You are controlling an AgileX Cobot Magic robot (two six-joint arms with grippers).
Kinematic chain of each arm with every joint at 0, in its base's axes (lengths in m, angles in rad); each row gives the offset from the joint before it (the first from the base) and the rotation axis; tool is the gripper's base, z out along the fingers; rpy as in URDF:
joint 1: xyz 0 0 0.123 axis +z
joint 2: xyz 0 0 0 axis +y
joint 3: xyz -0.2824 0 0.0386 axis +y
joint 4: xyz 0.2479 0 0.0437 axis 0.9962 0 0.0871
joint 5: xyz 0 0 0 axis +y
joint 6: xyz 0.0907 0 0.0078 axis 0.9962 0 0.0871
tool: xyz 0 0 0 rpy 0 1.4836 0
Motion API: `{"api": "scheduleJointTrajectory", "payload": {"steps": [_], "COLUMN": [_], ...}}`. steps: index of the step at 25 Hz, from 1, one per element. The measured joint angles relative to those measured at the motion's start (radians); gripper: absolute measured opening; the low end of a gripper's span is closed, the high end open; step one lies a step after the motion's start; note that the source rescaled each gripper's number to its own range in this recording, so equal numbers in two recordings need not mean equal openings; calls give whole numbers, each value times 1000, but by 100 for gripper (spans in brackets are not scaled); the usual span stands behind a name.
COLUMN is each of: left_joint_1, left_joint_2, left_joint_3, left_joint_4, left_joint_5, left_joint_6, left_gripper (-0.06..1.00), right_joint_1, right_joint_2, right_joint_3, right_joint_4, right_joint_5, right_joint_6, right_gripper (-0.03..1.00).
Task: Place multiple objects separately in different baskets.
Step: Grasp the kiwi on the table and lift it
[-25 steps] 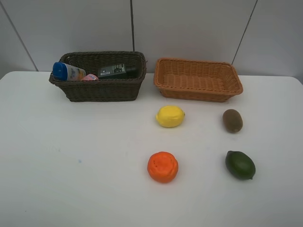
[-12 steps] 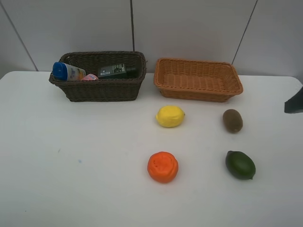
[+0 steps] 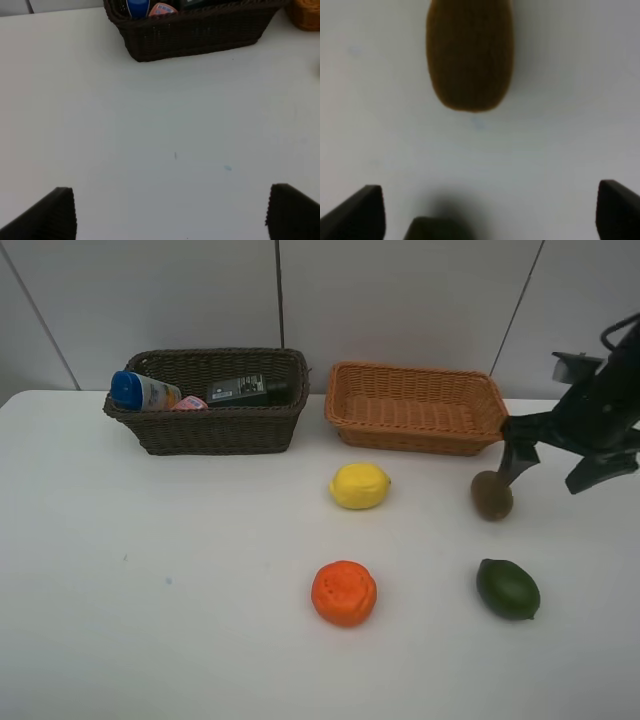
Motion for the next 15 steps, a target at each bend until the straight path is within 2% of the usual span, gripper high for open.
{"api": "scheduleJointTrajectory", "payload": {"steps": [7,15], "left_joint_1": [0,0], "left_joint_2": [0,0], "left_joint_3": [0,0], "left_joint_4": [0,0], "left_joint_5": [0,0], "left_joint_6": [0,0], "left_gripper": [98,98], "right_joint_1": [23,23], "right_joint_2": [199,322], "right_joint_3": [-172,-221], "right_joint_4": [-55,-40], "right_joint_5": [-3,-38], "right_joint_6": [0,-6], "right_gripper": [100,100]}}
